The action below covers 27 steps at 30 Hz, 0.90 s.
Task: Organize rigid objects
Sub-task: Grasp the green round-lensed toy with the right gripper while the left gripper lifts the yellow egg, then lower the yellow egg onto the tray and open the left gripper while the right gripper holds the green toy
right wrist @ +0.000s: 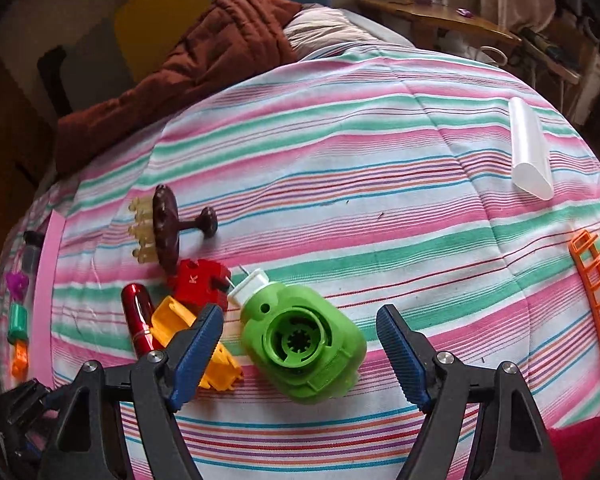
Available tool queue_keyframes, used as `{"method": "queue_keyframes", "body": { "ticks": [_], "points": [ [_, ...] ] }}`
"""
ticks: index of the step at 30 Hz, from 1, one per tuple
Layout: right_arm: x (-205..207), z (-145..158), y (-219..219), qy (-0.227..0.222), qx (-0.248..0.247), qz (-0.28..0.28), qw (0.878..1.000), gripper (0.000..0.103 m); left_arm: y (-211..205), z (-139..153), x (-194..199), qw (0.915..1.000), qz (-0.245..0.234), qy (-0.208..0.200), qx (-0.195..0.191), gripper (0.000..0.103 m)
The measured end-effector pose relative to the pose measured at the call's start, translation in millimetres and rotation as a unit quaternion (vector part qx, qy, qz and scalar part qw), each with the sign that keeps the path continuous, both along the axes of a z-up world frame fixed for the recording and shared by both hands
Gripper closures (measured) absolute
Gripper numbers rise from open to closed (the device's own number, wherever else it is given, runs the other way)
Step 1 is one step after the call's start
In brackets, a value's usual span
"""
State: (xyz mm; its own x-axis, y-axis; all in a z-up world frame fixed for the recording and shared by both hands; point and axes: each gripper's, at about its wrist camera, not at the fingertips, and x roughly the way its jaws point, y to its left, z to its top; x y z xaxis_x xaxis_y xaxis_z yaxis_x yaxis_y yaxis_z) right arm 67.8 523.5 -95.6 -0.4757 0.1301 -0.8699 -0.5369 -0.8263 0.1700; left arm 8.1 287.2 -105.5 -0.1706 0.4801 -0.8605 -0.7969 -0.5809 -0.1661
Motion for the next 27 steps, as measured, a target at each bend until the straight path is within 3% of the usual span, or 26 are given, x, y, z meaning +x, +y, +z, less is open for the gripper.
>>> {"method": "queue_keyframes", "body": {
  "ticks": [1,3,18,27],
  "points": [
    [-1,-2,-1,-0.007,0.002,0.003,1.0,0.023,1,0,-1,1.0,0.002,0.0,0.001,0.06],
    [-2,-7,-2,-0.022,0.002,0.01,1.0,0.037,2,-1,-2,1.0,0.005,-0.001,0.001,0.06],
    [-10,-6,-21,-0.039,0.053,0.019,0.998,0.038,1,-1,3,0.9992,0.035,0.019,0.002,0.06],
    [-9,-8,-20,-0.032,0.043,0.011,0.998,0.038,-30,38,6,0.9959,0.073,0.045,0.029,0.06]
  ]
}}
